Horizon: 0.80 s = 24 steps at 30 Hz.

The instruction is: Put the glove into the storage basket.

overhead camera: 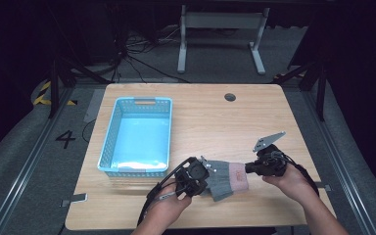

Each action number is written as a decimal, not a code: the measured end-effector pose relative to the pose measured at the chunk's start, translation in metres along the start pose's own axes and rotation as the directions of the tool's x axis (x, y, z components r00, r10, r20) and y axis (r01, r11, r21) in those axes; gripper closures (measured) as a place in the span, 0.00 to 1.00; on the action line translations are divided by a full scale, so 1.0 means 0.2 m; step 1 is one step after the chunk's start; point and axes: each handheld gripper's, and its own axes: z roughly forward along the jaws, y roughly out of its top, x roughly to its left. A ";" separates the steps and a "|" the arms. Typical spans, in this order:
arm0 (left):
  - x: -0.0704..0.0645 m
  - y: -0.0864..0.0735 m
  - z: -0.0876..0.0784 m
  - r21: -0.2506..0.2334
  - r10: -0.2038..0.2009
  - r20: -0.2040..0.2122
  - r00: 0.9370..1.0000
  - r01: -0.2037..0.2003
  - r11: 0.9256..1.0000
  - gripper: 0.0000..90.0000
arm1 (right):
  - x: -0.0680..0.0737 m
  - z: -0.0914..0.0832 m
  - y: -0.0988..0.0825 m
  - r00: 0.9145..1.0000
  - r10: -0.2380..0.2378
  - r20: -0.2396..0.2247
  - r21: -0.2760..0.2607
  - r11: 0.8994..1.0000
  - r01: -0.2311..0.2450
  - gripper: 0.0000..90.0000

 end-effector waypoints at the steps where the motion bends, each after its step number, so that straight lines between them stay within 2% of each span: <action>1: -0.01 0.00 0.00 0.005 0.001 0.004 1.000 -0.001 1.000 0.99 | 0.00 0.00 0.00 1.000 0.001 0.007 0.004 1.000 -0.001 0.96; 6: -0.02 0.01 0.04 0.024 0.016 0.018 1.000 -0.016 1.000 0.99 | -0.02 0.01 -0.01 1.000 0.018 0.010 0.010 1.000 -0.018 0.96; 16: 0.00 0.01 0.12 0.082 0.008 0.060 0.998 -0.013 0.997 0.99 | -0.05 0.09 -0.03 0.999 0.034 0.008 0.051 0.998 -0.034 0.96; 20: 0.03 0.01 0.14 0.110 -0.018 0.084 0.996 0.009 0.994 0.99 | -0.05 0.12 -0.04 0.999 0.044 0.012 0.065 0.997 -0.044 0.96; 24: 0.05 0.00 0.13 0.105 -0.031 0.116 0.993 0.019 0.994 0.95 | -0.06 0.13 -0.04 0.999 0.045 0.021 0.066 0.997 -0.046 0.90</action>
